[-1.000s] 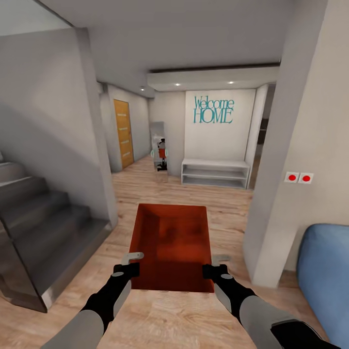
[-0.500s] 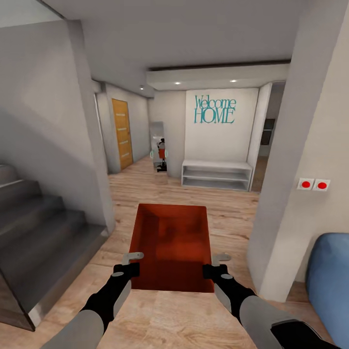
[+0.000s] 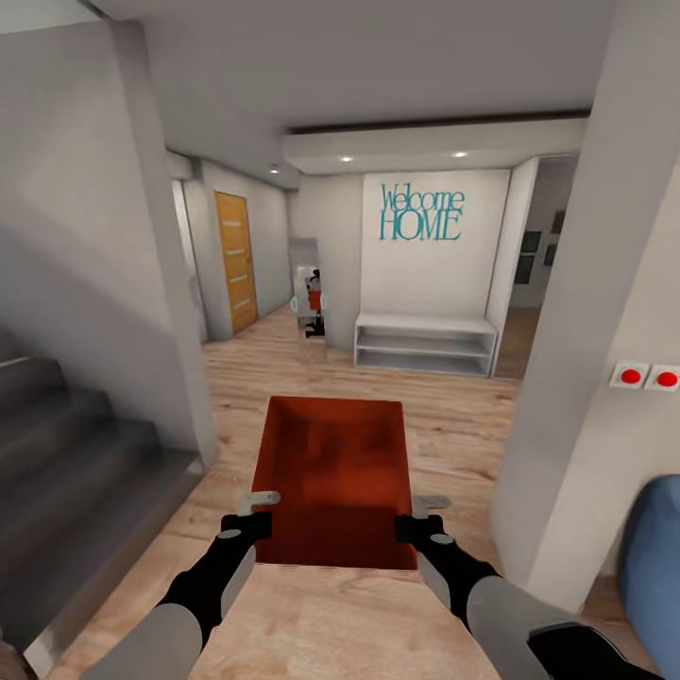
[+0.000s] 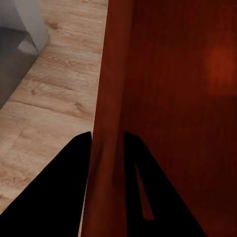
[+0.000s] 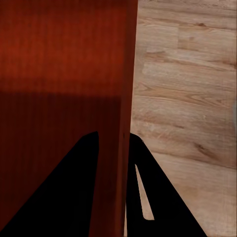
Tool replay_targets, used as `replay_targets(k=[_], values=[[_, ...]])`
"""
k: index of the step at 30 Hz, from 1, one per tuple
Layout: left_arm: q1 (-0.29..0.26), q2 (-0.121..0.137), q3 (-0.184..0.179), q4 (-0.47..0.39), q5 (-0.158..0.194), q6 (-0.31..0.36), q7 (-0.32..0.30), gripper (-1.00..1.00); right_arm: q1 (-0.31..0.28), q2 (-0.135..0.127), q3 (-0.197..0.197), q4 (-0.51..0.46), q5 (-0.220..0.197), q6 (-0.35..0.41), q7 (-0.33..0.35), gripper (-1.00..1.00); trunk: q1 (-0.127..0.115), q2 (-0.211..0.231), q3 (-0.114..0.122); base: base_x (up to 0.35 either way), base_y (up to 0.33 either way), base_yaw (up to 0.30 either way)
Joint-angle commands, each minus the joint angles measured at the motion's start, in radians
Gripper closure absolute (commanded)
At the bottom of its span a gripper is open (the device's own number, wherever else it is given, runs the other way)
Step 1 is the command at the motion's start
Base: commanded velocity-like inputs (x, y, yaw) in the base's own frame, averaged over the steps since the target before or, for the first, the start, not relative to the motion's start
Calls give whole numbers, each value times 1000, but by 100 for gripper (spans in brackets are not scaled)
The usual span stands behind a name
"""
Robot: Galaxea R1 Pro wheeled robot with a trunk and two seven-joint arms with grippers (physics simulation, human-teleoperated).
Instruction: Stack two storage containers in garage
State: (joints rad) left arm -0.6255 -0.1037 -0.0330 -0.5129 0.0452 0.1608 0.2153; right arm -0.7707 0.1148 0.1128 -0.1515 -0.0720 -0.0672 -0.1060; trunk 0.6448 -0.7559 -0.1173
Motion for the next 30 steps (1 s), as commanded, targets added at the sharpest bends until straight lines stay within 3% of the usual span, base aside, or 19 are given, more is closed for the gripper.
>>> replay_targets(k=[1, 30], values=[[0, -6, 13, -1, 65, 8, 41, 100, -1, 0, -33, -2, 1, -56, -80, 100, 1, -1, -2, 322, 0, 0], [0, -7, 13, 0, 65, 8, 41, 100, -1, 2, -33, -2, 2, -57, -80, 100, 1, -1, -2, 322, 0, 0]])
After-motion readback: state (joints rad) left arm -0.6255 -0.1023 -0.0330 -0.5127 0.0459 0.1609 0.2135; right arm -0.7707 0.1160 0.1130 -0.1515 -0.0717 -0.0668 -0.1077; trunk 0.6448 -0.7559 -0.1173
